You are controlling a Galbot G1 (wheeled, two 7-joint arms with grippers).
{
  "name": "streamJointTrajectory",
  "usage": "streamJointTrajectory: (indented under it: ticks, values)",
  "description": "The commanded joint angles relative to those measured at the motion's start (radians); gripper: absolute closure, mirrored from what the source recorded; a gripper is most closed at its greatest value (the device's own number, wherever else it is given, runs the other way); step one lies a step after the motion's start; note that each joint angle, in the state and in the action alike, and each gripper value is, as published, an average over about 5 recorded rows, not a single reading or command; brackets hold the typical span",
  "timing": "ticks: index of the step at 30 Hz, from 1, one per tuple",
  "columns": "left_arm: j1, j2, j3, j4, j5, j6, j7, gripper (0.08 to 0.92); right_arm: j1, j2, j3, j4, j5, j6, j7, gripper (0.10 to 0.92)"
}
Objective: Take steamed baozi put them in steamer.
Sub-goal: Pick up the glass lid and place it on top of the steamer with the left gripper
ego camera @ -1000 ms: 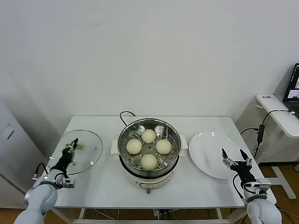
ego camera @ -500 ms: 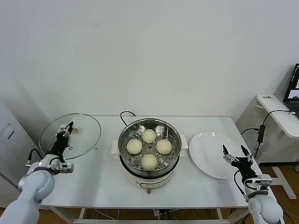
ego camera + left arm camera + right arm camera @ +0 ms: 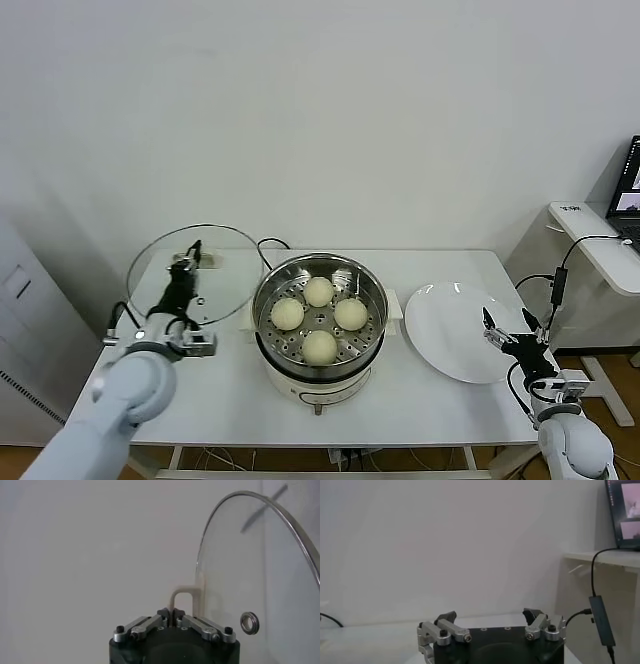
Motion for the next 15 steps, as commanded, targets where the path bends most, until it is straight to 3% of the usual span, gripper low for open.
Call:
streamJointTrajectory:
  ticks: [1, 15]
  values:
    - [-0.088, -0.091, 0.282, -0.111, 0.191, 0.257, 0.131, 0.886, 0.001, -0.009, 0.004, -0.002, -0.001, -0.007, 0.001, 0.203]
    - [-0.09, -0.268, 0.372, -0.045, 0.349, 0.261, 0.152, 0.886, -0.007, -0.005, 0.019, -0.018, -0.013, -0.012, -0.002, 0.203]
